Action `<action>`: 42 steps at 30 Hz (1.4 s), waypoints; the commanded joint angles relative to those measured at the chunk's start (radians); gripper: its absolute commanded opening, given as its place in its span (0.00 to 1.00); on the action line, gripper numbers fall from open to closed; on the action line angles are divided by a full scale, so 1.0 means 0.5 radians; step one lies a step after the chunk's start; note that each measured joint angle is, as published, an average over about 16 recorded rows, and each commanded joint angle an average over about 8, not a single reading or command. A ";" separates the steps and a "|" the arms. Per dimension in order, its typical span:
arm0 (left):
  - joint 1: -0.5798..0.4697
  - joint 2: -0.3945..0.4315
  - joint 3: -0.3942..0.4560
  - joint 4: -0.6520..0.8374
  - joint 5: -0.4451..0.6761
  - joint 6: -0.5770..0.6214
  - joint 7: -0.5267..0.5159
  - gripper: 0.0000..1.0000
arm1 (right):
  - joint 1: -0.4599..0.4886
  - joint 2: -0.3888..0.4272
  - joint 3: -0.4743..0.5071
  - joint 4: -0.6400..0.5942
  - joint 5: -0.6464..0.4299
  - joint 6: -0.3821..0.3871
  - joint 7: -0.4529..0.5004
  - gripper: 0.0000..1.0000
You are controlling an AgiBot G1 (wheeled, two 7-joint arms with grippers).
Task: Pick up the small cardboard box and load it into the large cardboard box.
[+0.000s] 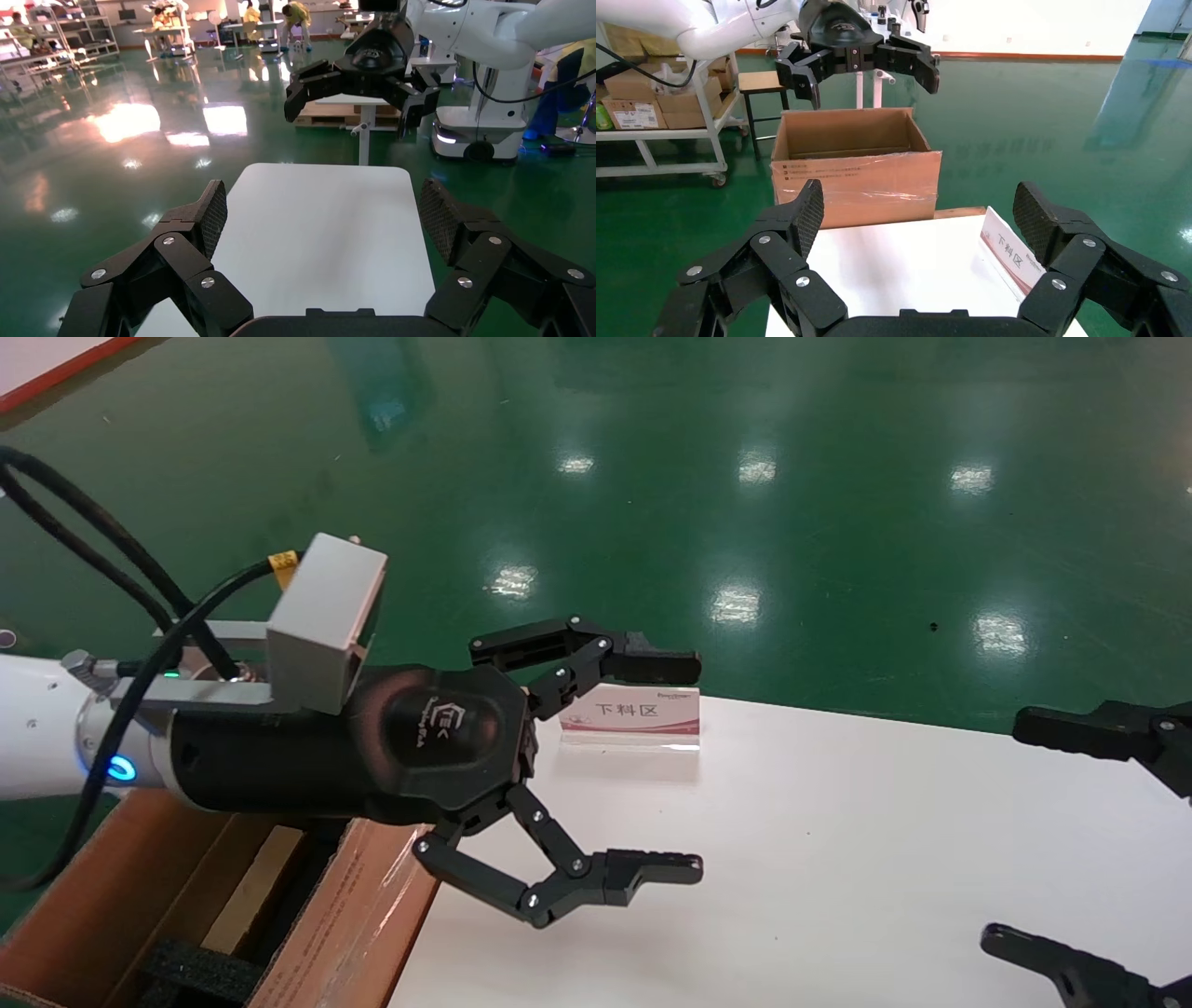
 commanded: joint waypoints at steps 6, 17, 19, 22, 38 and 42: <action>0.003 0.000 -0.005 0.000 -0.002 0.002 0.003 1.00 | -0.001 -0.001 0.003 0.001 -0.002 -0.001 0.002 1.00; 0.015 -0.001 -0.020 0.001 -0.010 0.008 0.012 1.00 | -0.001 -0.001 0.003 0.000 -0.002 -0.001 0.002 1.00; 0.017 -0.001 -0.023 0.001 -0.012 0.009 0.014 1.00 | -0.001 -0.001 0.003 0.000 -0.002 -0.001 0.002 1.00; 0.020 -0.001 -0.027 0.001 -0.014 0.011 0.017 1.00 | -0.001 -0.001 0.003 0.000 -0.002 -0.001 0.002 1.00; 0.037 -0.002 -0.050 0.002 -0.025 0.019 0.030 1.00 | -0.001 -0.001 0.004 0.001 -0.003 -0.001 0.002 1.00; 0.042 -0.003 -0.056 0.002 -0.028 0.022 0.034 1.00 | -0.001 -0.001 0.004 0.001 -0.003 -0.001 0.002 1.00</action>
